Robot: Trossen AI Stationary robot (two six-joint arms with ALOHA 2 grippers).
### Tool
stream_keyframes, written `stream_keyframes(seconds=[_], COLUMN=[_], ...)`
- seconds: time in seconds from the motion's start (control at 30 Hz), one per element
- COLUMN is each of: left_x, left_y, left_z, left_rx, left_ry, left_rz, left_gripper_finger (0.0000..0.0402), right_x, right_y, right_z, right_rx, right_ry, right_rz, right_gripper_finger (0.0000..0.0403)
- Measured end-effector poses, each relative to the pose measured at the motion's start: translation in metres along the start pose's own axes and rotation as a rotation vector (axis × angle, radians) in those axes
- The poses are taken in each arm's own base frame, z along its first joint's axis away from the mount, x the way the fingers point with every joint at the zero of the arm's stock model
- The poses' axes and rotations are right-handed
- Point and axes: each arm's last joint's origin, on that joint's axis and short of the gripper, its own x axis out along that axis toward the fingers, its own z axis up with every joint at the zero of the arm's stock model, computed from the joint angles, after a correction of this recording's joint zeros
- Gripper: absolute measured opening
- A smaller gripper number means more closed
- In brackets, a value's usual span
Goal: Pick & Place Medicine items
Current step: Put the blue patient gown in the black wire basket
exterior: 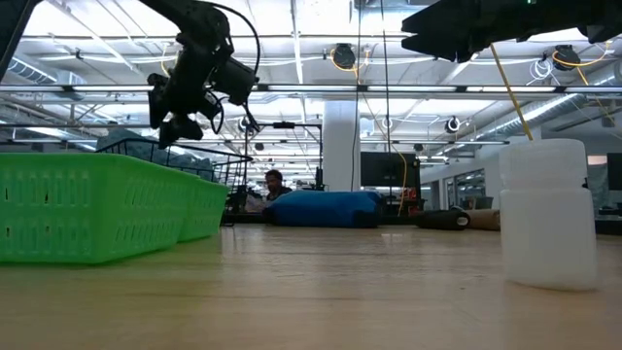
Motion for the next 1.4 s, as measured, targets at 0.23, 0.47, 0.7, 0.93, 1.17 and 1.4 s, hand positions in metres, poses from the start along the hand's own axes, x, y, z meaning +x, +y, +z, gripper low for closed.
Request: stream_keyframes(seconds=[0.23,0.47,0.7,0.93,1.17,1.4], left_x=[-0.019,0.005,0.046,0.061,0.055,0.035], left_y=[0.02,-0.013,-0.05,-0.066,-0.067,-0.048], left_z=[-0.02,-0.02,-0.029,-0.034,-0.026,-0.024], left_rx=[-0.14,-0.176,-0.143,-0.107,-0.093,-0.048], left_ry=[-0.064,-0.182,-0.147,-0.109,-0.152,-0.185], left_rz=[-0.19,-0.451,-0.505,-0.736,-0.94,-0.936], left_gripper_finger=[0.031,0.031,0.031,0.031,0.031,0.031], right_x=[0.0,0.0,0.0,0.0,0.0,0.0], right_y=[0.0,0.0,0.0,0.0,0.0,0.0], right_z=[0.0,0.0,0.0,0.0,0.0,0.0], right_rx=[-0.001,-0.003,-0.004,-0.004,-0.004,-0.004], right_ry=[0.001,0.002,0.002,0.001,0.001,0.001], right_rz=[0.0,0.0,0.0,0.0,0.0,0.0], right_gripper_finger=[0.0313,0.0313,0.0313,0.0313,0.0313,0.0313])
